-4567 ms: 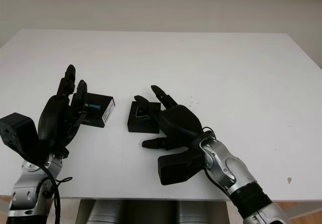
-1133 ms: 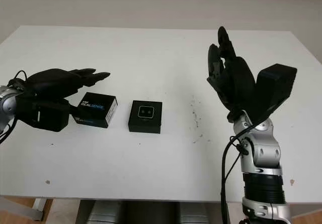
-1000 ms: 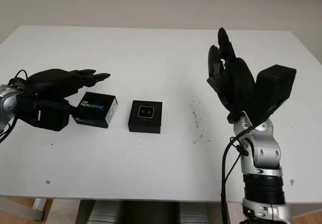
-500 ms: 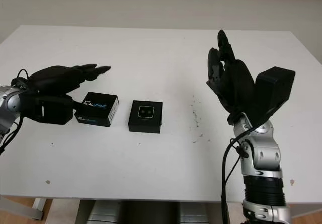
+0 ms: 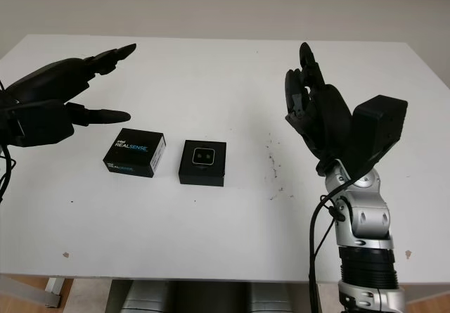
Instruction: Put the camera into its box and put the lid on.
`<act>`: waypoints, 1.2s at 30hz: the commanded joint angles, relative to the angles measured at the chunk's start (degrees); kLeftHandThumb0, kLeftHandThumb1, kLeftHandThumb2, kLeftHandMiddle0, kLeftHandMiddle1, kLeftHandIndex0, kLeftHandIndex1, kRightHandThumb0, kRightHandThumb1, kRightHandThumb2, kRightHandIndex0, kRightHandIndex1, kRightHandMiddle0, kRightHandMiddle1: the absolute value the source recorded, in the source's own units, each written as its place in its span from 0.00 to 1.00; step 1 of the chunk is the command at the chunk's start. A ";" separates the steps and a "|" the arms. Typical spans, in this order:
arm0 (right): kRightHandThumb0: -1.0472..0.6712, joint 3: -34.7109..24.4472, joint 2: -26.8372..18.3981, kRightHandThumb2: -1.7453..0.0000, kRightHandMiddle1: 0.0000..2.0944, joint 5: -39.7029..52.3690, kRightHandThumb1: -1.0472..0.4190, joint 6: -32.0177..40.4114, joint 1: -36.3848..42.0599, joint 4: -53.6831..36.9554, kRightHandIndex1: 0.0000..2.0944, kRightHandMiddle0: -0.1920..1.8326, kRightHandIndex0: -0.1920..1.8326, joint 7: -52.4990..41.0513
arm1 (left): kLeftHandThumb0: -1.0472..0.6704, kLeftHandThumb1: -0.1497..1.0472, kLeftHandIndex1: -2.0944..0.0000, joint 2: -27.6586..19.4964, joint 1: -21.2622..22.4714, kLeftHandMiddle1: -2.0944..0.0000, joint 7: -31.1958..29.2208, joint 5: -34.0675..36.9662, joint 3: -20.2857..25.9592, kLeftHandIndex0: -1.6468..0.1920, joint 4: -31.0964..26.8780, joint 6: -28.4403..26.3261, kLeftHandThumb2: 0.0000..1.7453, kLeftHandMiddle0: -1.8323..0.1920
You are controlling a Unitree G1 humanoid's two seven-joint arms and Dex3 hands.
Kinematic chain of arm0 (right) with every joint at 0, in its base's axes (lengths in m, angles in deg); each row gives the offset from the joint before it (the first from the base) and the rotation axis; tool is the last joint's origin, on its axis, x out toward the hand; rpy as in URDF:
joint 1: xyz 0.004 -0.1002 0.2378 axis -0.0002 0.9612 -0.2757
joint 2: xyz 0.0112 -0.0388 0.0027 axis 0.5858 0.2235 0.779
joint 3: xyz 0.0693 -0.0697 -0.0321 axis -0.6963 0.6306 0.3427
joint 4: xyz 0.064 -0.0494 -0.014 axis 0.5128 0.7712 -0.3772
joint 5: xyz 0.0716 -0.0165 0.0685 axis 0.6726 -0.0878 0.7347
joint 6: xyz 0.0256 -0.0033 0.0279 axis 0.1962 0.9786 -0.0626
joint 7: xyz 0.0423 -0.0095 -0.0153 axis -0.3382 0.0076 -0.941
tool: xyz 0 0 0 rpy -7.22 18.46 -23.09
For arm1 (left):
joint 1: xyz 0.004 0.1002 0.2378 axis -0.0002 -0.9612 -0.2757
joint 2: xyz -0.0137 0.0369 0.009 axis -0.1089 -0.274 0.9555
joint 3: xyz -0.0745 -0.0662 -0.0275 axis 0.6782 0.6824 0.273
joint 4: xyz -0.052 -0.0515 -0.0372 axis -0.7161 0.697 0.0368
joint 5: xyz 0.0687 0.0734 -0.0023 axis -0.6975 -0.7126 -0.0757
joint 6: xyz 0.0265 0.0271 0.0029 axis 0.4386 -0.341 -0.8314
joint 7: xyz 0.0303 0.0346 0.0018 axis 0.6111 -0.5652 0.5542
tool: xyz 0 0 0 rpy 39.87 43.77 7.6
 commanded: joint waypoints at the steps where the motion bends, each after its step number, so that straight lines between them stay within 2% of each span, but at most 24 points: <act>1: 0.26 -0.16 -0.09 0.60 0.01 0.08 0.00 -0.39 -0.60 -0.50 0.00 0.00 0.00 -0.04 | 0.03 1.00 0.97 -1.39 -0.27 0.97 -1.31 -0.37 -0.51 0.92 -0.83 1.06 0.08 0.92; 5: 0.26 -0.40 0.12 0.59 0.00 0.19 0.00 -0.19 -0.60 -0.78 0.00 0.00 0.00 0.36 | 0.01 1.00 0.98 -1.57 -0.37 0.98 -2.72 -1.93 -2.20 0.93 1.46 4.42 0.07 0.93; 12: 0.26 -0.15 -0.68 0.58 0.00 -0.23 0.00 1.50 -0.45 -1.55 0.00 0.00 0.00 0.41 | 0.00 0.99 0.97 -0.85 0.67 0.97 -1.22 -6.70 -5.29 0.92 4.54 9.05 0.05 0.92; 19: 0.28 -0.26 -0.79 0.58 0.00 -0.05 0.00 4.24 -0.09 -3.23 0.00 0.00 0.00 0.70 | 0.02 0.99 0.97 -0.98 1.19 0.97 3.00 -10.78 -6.74 0.91 7.80 13.31 0.03 0.91; 28: 0.27 -0.11 -0.81 0.58 0.00 -0.54 0.00 4.68 -0.27 -3.34 0.00 0.00 0.00 0.84 | 0.06 0.93 0.96 0.58 2.95 0.96 9.11 -16.33 -9.69 0.89 14.47 13.63 0.02 0.88; 31: 0.27 -0.34 -0.70 0.58 0.00 -0.28 0.00 4.35 -0.17 -3.40 0.00 0.00 0.00 0.70 | 0.09 0.90 0.96 0.85 3.57 0.97 9.03 -16.69 -10.73 0.88 16.33 13.46 0.02 0.88; 36: 0.26 -0.27 -0.82 0.59 0.01 -0.45 0.00 4.36 -0.17 -3.49 0.00 0.00 0.00 0.76 | 0.13 0.87 0.97 0.68 3.64 0.97 7.14 -16.85 -11.42 0.88 15.82 11.58 0.02 0.87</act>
